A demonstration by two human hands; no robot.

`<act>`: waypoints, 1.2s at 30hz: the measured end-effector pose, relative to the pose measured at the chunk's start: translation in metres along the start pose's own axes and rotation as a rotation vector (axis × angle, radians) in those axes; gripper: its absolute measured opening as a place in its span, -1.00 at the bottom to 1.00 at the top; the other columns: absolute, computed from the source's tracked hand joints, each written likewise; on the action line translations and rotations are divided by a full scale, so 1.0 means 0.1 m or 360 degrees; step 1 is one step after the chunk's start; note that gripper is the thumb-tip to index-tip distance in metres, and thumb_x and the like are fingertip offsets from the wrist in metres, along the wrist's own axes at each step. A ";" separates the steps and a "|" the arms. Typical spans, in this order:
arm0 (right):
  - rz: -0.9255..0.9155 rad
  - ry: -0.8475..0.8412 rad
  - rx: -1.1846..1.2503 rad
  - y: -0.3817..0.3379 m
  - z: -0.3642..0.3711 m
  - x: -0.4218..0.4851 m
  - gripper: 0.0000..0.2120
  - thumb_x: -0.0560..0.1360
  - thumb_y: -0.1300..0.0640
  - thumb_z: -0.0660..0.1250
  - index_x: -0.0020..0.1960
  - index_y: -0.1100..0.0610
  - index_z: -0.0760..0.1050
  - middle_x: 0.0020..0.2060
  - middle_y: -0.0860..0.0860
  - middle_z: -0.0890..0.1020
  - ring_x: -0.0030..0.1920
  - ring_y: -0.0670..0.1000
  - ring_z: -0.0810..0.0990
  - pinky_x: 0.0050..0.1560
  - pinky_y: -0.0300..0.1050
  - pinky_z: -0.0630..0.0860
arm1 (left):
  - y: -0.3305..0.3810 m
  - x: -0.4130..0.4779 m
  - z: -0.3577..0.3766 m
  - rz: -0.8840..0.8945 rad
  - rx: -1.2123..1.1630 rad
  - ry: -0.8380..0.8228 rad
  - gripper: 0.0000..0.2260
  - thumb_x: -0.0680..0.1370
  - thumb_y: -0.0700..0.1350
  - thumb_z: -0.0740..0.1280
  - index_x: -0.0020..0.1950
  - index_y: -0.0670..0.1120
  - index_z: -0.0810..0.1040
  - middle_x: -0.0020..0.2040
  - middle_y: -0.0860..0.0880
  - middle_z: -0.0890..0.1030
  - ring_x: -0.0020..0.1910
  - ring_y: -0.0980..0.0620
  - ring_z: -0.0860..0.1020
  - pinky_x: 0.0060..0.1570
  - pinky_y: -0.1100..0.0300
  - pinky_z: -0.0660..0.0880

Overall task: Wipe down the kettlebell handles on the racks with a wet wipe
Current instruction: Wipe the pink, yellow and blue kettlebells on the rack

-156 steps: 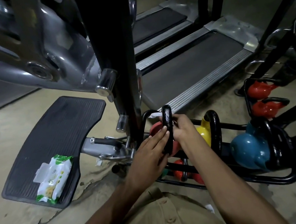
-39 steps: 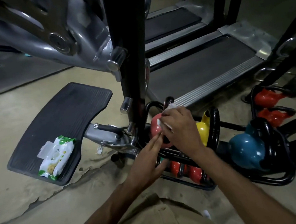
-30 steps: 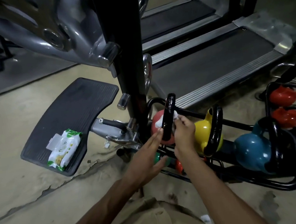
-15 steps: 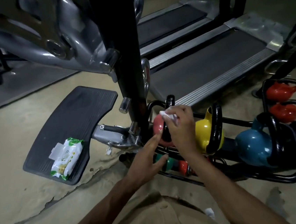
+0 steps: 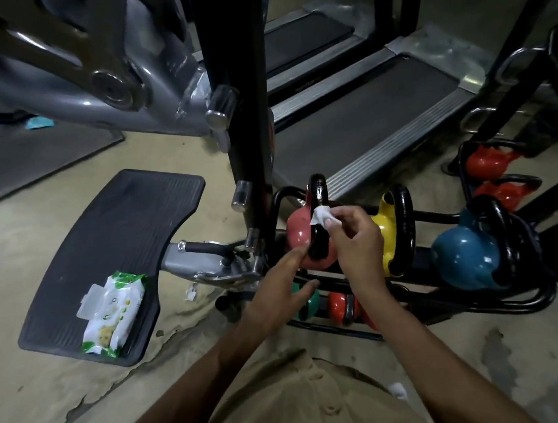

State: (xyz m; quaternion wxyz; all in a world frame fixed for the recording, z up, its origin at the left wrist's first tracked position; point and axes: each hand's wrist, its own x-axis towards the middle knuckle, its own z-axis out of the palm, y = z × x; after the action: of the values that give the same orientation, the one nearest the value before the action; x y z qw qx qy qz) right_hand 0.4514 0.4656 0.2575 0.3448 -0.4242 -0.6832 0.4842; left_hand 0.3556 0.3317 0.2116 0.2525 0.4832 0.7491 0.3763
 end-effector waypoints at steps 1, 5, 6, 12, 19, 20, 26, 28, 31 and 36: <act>0.0219 0.0045 0.0182 0.00 0.06 -0.01 -0.90 0.61 0.13 0.40 0.10 0.05 0.66 -0.02 -0.06 0.71 0.00 -0.12 0.69 0.02 -0.18 0.60 | -0.01 0.01 -0.01 0.0017 0.0004 -0.0007 -0.35 0.60 -0.04 0.44 0.64 -0.03 0.26 0.56 0.07 0.39 0.51 0.25 0.32 0.48 0.39 0.23; 0.0730 0.0013 0.0660 -0.14 0.21 0.17 -0.72 0.67 0.30 0.21 -0.16 0.12 0.56 -0.40 -0.09 0.63 -0.43 -0.22 0.57 -0.31 -0.27 0.47 | -0.02 0.03 -0.06 0.0071 0.0053 -0.0042 -0.37 0.60 -0.07 0.45 0.62 -0.06 0.30 0.54 0.03 0.42 0.48 0.27 0.32 0.44 0.46 0.19; 0.0814 -0.0023 0.0772 -0.17 0.21 0.21 -0.69 0.66 0.34 0.19 -0.21 0.14 0.52 -0.47 -0.10 0.61 -0.47 -0.20 0.55 -0.36 -0.26 0.45 | -0.03 0.04 -0.07 0.0072 0.0057 -0.0046 -0.38 0.59 -0.07 0.46 0.61 -0.09 0.31 0.54 0.01 0.42 0.49 0.24 0.33 0.46 0.44 0.21; 0.0429 0.0120 0.0460 0.04 0.20 -0.07 -0.85 0.65 0.17 0.33 0.16 0.15 0.64 -0.04 -0.03 0.72 -0.04 -0.16 0.68 -0.03 -0.23 0.57 | -0.05 0.04 -0.05 0.0055 0.0050 -0.0054 -0.36 0.60 -0.03 0.45 0.63 -0.07 0.29 0.55 0.03 0.40 0.51 0.21 0.33 0.45 0.44 0.19; -0.1024 -0.0285 -0.0938 0.04 0.09 0.29 -0.84 0.58 0.14 0.42 0.11 0.17 0.67 0.22 0.12 0.55 0.27 0.09 0.48 0.27 -0.12 0.47 | 0.02 0.02 -0.01 0.0016 -0.0033 0.0015 -0.41 0.58 -0.12 0.44 0.59 -0.09 0.35 0.51 -0.01 0.47 0.47 0.16 0.41 0.49 0.17 0.36; -0.1220 -0.0380 -0.1121 0.02 0.06 0.35 -0.85 0.57 0.13 0.41 0.05 0.20 0.67 0.18 0.14 0.58 0.27 0.13 0.48 0.30 -0.05 0.47 | 0.03 0.02 -0.02 0.0018 -0.0035 0.0014 -0.43 0.58 -0.13 0.43 0.58 -0.08 0.37 0.49 0.00 0.48 0.46 0.16 0.44 0.47 0.16 0.38; -0.1593 -0.0540 -0.1323 0.15 -0.14 0.13 -0.83 0.63 0.12 0.34 0.09 0.16 0.67 0.21 0.12 0.58 0.33 0.14 0.49 0.39 -0.04 0.41 | 0.06 0.01 0.02 -0.0025 -0.0072 0.0034 -0.59 0.56 -0.17 0.41 0.41 -0.05 0.49 0.23 0.06 0.58 0.20 0.15 0.58 0.21 0.05 0.56; -0.1132 -0.0345 -0.0947 0.17 -0.13 -0.04 -0.83 0.61 0.18 0.39 0.19 0.14 0.64 0.23 0.09 0.56 0.26 0.05 0.51 0.25 -0.26 0.44 | 0.06 0.01 0.04 -0.0036 -0.0076 0.0054 -0.50 0.57 -0.14 0.43 0.51 -0.05 0.44 0.36 0.04 0.56 0.32 0.18 0.53 0.35 0.15 0.49; -0.0190 -0.0057 -0.0194 0.10 -0.01 -0.22 -0.83 0.63 0.14 0.38 0.22 0.06 0.58 0.15 -0.03 0.61 0.12 -0.11 0.59 0.06 -0.39 0.49 | 0.07 -0.01 0.06 -0.0088 -0.0025 0.0077 -0.35 0.59 -0.08 0.46 0.63 -0.06 0.28 0.55 0.02 0.41 0.46 0.29 0.30 0.41 0.52 0.19; 0.0699 -0.0239 0.0574 0.04 0.09 0.12 -0.74 0.69 0.22 0.18 0.27 0.21 0.59 -0.07 -0.01 0.75 -0.13 -0.18 0.69 -0.17 -0.32 0.55 | 0.07 -0.02 0.09 -0.0082 -0.0009 0.0089 -0.34 0.60 -0.06 0.46 0.64 -0.06 0.27 0.58 0.01 0.37 0.52 0.25 0.28 0.48 0.46 0.17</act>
State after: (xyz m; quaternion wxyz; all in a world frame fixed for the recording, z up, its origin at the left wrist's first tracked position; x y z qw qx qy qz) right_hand 0.4396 0.4743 0.2518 0.2502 -0.4567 -0.5015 0.6909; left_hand 0.3667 0.3344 0.2117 0.2425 0.4523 0.7670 0.3852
